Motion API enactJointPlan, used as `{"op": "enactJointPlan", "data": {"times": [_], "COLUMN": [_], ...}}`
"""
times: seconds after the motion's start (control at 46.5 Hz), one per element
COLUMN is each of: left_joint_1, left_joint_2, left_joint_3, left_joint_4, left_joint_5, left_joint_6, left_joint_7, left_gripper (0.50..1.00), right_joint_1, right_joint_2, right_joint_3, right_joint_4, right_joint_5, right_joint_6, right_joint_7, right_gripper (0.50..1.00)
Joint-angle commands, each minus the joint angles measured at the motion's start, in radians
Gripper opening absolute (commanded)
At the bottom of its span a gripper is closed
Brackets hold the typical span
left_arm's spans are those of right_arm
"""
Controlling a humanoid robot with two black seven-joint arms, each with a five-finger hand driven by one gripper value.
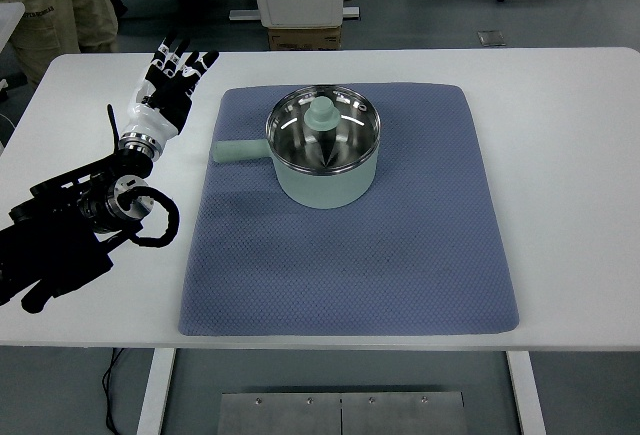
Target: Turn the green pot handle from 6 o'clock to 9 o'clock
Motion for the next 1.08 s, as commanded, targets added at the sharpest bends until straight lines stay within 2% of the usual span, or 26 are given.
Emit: {"op": "enactJointPlan", "data": {"times": [0.0, 1.054], "left_joint_1": [0.0, 0.004], "left_joint_2": [0.0, 0.0], "left_joint_3": [-0.007, -0.005], "left_joint_4": [-0.001, -0.004], "left_joint_5": [-0.001, 0.002], "left_joint_6": [0.001, 0.001], "left_joint_7": [-0.001, -0.001], "left_gripper": [1.0, 1.0], "right_joint_1": [0.0, 0.001], "right_joint_2": [0.0, 0.0], "right_joint_3": [0.001, 0.001], "right_joint_4": [0.0, 0.002], "right_joint_5": [0.0, -0.002], "right_joint_6": [0.0, 0.0], "right_joint_7": [0.0, -0.002], "right_gripper": [1.0, 1.0]}}
